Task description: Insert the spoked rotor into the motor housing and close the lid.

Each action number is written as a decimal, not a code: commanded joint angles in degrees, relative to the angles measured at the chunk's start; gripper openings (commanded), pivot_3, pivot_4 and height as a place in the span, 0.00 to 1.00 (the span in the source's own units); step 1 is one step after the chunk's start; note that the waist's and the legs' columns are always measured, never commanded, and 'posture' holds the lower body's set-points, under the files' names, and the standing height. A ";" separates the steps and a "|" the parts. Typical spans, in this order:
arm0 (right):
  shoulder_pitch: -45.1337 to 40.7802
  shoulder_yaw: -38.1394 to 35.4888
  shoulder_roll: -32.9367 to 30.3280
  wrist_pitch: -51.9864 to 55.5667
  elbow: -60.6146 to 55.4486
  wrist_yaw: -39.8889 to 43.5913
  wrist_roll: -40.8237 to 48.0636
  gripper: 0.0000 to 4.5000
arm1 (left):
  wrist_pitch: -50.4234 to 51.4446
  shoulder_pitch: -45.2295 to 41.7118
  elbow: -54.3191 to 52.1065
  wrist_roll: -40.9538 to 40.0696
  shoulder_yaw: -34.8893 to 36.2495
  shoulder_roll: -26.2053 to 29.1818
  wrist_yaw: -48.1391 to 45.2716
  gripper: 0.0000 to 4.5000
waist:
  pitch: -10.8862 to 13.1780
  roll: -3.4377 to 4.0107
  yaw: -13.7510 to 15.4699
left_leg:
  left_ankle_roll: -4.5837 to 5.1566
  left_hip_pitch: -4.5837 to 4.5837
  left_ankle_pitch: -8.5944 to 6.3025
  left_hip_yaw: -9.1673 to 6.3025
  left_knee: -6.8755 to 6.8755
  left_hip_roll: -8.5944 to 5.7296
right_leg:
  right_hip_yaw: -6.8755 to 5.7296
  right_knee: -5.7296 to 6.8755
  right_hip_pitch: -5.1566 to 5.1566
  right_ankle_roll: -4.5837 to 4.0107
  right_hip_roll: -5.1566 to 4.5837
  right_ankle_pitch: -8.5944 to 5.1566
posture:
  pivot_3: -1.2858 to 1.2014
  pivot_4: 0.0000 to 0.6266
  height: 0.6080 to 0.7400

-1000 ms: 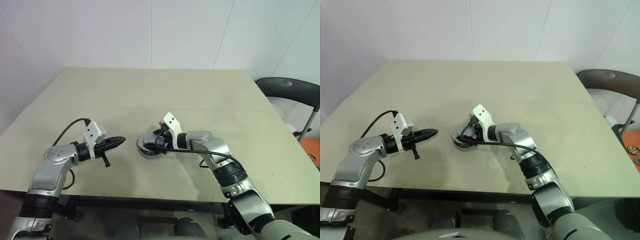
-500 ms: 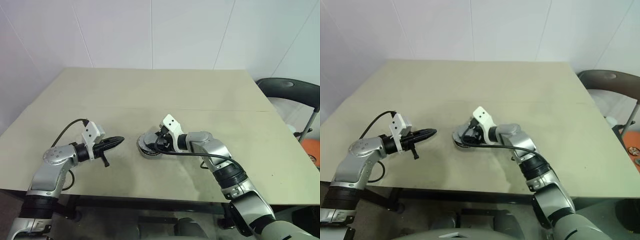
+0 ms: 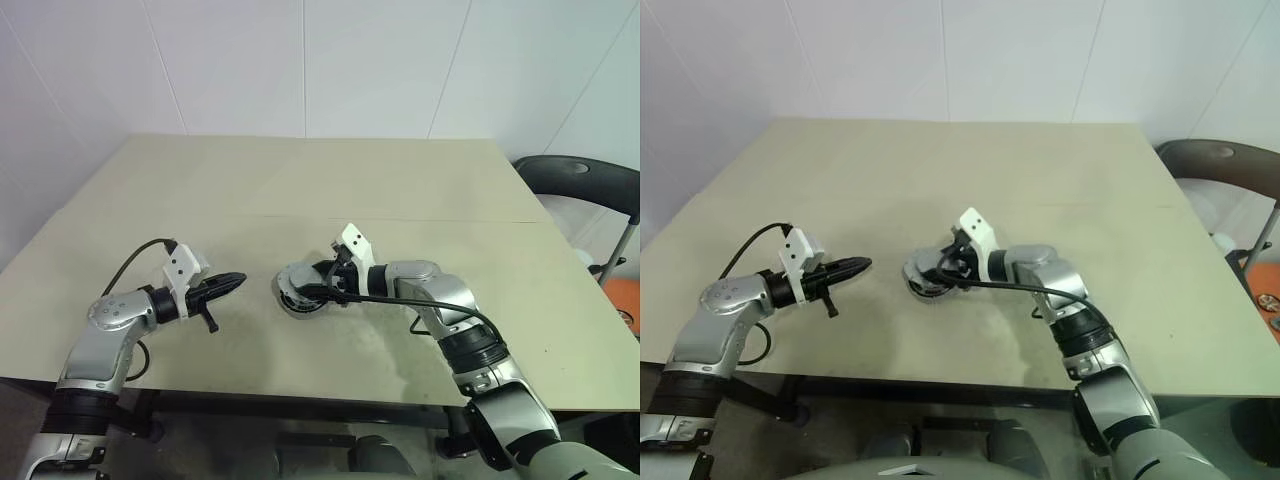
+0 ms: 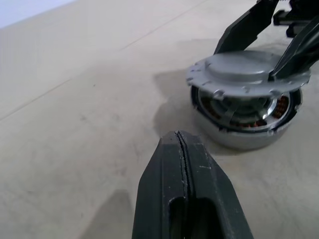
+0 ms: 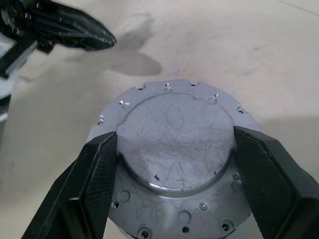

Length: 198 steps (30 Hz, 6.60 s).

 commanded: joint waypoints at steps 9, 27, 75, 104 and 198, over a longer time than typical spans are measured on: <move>-0.56 4.23 -2.05 -4.63 -0.62 1.18 -5.22 0.70 | -2.21 -0.98 0.17 0.87 0.44 -0.01 -0.07 0.00 | 0.00 0.00 -0.11 | 0.00 0.01 0.00 0.00 -0.02 0.00 | 0.00 0.01 0.03 0.00 0.01 0.00 | 0.52 0.00 1.00; 0.36 9.08 -5.12 -5.70 2.18 0.96 -11.76 0.70 | -0.10 -1.49 -2.24 1.82 -0.42 0.09 0.54 0.00 | -0.03 -0.04 0.01 | 0.00 0.12 0.00 0.00 0.01 -0.01 | -0.01 -0.06 0.04 -0.01 -0.01 -0.01 | 0.52 0.00 1.00; -1.23 -5.43 -5.37 4.14 -1.15 6.07 3.41 0.99 | 0.77 -11.61 10.96 15.70 -21.71 -10.69 -1.22 0.00 | -0.87 -0.09 -0.08 | 0.01 1.05 -0.07 -0.02 0.00 -0.05 | -0.03 -0.42 1.00 -0.03 -0.10 -0.33 | 0.52 0.00 1.00; -11.20 -41.36 19.23 53.23 9.55 -28.63 11.39 0.99 | -1.38 -12.73 11.87 16.47 -20.78 -10.89 -2.42 0.00 | -0.87 -0.04 -0.47 | 0.02 1.03 -0.06 0.00 -0.54 -0.01 | -0.01 -0.42 0.67 -0.17 -0.06 -0.41 | 0.52 0.00 1.00; -14.65 -45.57 23.52 23.65 19.81 -31.53 33.68 0.45 | 51.59 -26.95 20.56 -49.30 32.08 -35.66 44.89 0.80 | -0.62 0.16 -3.03 | -0.03 -0.42 0.02 -0.21 -0.57 -0.07 | -0.07 0.10 -0.70 -0.19 0.01 -0.09 | 0.52 0.00 1.00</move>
